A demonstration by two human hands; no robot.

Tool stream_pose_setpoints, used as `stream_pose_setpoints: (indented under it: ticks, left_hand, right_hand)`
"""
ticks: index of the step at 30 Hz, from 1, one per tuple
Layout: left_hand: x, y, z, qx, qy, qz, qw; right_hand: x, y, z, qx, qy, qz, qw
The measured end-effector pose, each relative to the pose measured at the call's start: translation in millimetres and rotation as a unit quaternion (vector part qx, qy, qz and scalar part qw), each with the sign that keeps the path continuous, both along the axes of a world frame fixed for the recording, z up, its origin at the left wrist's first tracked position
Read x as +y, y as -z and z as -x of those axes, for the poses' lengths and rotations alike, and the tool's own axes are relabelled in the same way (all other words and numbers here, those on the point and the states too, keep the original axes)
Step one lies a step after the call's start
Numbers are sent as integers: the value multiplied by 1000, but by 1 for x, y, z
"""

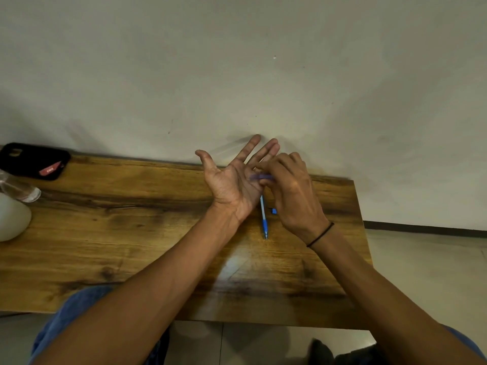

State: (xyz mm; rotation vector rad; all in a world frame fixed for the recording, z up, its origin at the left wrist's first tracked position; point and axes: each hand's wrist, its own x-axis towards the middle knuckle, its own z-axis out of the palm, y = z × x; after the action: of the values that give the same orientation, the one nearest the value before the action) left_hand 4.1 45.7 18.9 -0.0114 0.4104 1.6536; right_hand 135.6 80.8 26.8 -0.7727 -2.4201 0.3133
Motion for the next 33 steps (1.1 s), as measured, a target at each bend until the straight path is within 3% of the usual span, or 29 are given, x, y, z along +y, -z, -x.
stream_pose_setpoints:
  ticks: [3, 5, 8, 10, 14, 17, 20, 33]
  left_hand:
    - [1, 0, 2, 36, -17, 37, 999]
    - [2, 1, 5, 133, -65, 141, 979]
    - [0, 0, 15, 257, -160, 313, 900]
    - [-1, -2, 26, 314, -204, 350, 859]
    - [-4, -4, 32, 441, -252, 278, 815]
    - [-6, -3, 22, 528, -203, 181, 804]
    - [-5, 1, 13, 591, -153, 140, 780]
    - [0, 7, 5, 581, -126, 152, 789]
  right_hand:
    - [4, -3, -2, 30, 15, 19, 999]
    - [7, -5, -4, 40, 28, 24, 999]
    - [10, -9, -7, 57, 53, 34, 996]
    - [13, -11, -10, 61, 62, 34, 996]
    - [19, -13, -15, 65, 75, 36, 994]
    - [20, -11, -15, 64, 80, 36, 994]
    - [19, -10, -15, 62, 83, 38, 994]
    - [19, -11, -14, 62, 86, 35, 994]
